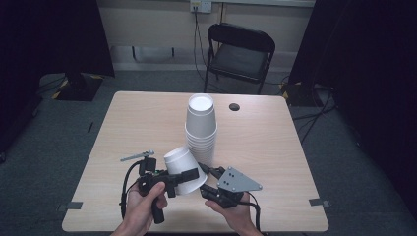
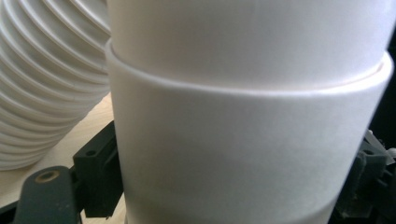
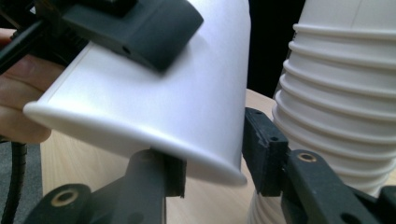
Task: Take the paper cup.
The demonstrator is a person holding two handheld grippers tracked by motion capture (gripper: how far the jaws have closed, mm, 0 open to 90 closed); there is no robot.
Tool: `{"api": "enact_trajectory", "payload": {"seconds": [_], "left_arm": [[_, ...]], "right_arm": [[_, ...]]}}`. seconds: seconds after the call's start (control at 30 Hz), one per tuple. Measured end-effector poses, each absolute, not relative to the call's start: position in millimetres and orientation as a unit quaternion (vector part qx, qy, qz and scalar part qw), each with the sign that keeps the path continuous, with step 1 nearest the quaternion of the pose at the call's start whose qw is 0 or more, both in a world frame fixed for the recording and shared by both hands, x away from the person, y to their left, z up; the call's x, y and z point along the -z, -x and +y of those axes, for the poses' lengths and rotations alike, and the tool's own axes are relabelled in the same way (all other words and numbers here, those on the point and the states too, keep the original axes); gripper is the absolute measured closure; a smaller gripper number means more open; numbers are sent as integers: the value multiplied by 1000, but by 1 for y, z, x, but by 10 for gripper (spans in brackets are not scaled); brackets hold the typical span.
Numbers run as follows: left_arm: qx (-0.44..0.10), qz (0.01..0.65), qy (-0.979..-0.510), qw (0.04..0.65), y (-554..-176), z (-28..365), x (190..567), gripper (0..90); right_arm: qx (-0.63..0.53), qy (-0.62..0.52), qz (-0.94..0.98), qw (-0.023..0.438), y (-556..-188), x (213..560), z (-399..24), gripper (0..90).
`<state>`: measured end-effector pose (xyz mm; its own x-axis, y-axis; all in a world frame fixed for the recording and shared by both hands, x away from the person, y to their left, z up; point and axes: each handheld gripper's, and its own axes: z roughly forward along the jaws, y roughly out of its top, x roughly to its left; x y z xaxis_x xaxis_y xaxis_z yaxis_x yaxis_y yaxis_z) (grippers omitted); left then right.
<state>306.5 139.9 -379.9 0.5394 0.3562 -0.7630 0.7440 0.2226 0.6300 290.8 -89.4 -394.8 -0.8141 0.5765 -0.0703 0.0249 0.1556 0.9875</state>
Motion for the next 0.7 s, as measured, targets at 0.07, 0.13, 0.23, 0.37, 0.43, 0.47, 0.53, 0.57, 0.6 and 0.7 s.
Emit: {"api": "enact_trajectory", "payload": {"seconds": [0.07, 0.13, 0.23, 0.37, 0.43, 0.47, 0.53, 0.57, 0.6, 0.7], "left_arm": [[154, 454, -604, 636, -306, 140, 380, 155], [157, 453, -605, 635, -306, 139, 379, 155], [160, 453, -605, 635, -306, 138, 379, 156], [167, 447, -607, 635, -306, 137, 379, 156], [168, 446, -609, 634, -305, 136, 379, 156], [169, 445, -610, 634, -305, 136, 380, 155], [169, 445, -610, 634, -305, 135, 380, 154], [169, 445, -610, 634, -305, 135, 380, 152], [170, 443, -611, 633, -304, 135, 380, 151], [170, 438, -610, 638, -305, 135, 380, 144]], "right_arm": [[-617, -207, 725, 227, -291, 395, -89, 647], [-621, -208, 720, 230, -292, 394, -90, 678], [-623, -199, 717, 240, -292, 393, -90, 677], [-627, -198, 713, 241, -292, 393, -89, 695], [-625, -194, 714, 248, -292, 393, -89, 740], [-625, -193, 715, 248, -292, 392, -89, 754], [-620, -192, 715, 258, -292, 392, -89, 787], [-620, -192, 715, 258, -292, 392, -89, 787], [-617, -191, 716, 263, -291, 392, -88, 793], [-619, -190, 715, 263, -290, 392, -89, 802]]}}
